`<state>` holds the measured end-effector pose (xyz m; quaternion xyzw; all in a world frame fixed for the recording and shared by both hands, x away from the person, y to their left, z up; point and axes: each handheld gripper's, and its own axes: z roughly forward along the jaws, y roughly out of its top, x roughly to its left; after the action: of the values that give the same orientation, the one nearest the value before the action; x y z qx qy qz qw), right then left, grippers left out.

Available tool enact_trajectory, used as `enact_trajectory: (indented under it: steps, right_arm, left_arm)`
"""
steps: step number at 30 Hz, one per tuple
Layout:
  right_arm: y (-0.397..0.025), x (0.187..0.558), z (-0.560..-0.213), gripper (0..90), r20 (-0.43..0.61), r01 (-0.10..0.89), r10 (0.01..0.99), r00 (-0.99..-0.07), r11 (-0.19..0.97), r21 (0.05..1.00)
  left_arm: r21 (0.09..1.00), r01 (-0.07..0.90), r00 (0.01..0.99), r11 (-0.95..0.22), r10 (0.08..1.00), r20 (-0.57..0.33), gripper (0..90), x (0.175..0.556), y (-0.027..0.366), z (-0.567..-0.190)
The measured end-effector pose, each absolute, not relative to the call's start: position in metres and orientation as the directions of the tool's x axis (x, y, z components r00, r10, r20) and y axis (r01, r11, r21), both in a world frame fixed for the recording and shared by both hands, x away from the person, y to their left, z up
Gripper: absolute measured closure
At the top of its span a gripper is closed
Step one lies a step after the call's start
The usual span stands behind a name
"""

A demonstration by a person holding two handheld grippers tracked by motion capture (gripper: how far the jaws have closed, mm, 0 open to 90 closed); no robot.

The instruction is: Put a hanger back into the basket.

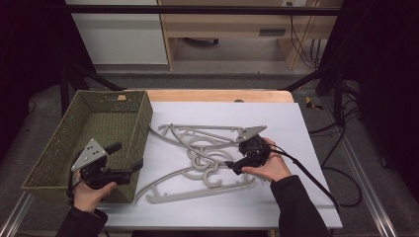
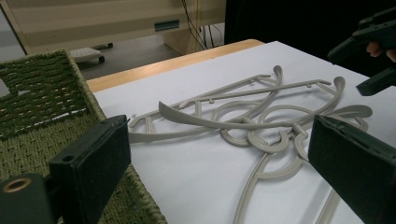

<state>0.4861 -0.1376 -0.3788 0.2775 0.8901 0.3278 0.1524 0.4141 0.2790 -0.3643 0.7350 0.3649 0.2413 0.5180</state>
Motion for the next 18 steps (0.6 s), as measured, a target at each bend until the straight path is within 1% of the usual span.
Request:
enact_trajectory:
  steps: [3, 10, 11, 13, 14, 16, 17, 18]
  right_arm:
    - [-0.133, 0.493, -0.384, 16.9, -0.098, 0.392, 0.577, -0.811, 0.660, 0.641]
    - [-0.124, 0.503, -0.394, 22.1, -0.078, 0.393, 0.545, -0.835, 0.689, 0.609]
    - [-0.120, 0.506, -0.399, 25.5, -0.083, 0.385, 0.525, -0.847, 0.714, 0.585]
    - [-0.119, 0.507, -0.400, 27.0, -0.081, 0.385, 0.519, -0.851, 0.722, 0.575]
    - [-0.113, 0.511, -0.404, 34.0, -0.067, 0.386, 0.499, -0.864, 0.742, 0.548]
    - [-0.112, 0.512, -0.405, 35.5, -0.066, 0.384, 0.491, -0.869, 0.752, 0.536]
    - [-0.107, 0.515, -0.409, 41.6, -0.078, 0.379, 0.480, -0.874, 0.772, 0.511]
    - [-0.107, 0.515, -0.409, 41.6, -0.078, 0.379, 0.480, -0.874, 0.772, 0.511]
  left_arm:
    - [0.937, 0.287, 0.618, -0.200, 0.786, -0.022, 5.5, 0.414, 0.279, -0.365]
    - [0.934, 0.290, 0.621, -0.208, 0.784, -0.018, 5.5, 0.415, 0.279, -0.366]
    - [0.934, 0.289, 0.622, -0.210, 0.783, -0.016, 5.5, 0.415, 0.278, -0.366]
    - [0.934, 0.288, 0.621, -0.210, 0.783, -0.015, 5.5, 0.416, 0.278, -0.366]
    - [0.933, 0.290, 0.623, -0.213, 0.782, -0.015, 5.5, 0.415, 0.278, -0.366]
    - [0.934, 0.288, 0.622, -0.213, 0.783, -0.013, 5.5, 0.415, 0.278, -0.366]
    - [0.935, 0.285, 0.623, -0.212, 0.782, -0.013, 5.5, 0.415, 0.278, -0.366]
    - [0.935, 0.285, 0.623, -0.212, 0.782, -0.013, 5.5, 0.415, 0.278, -0.366]
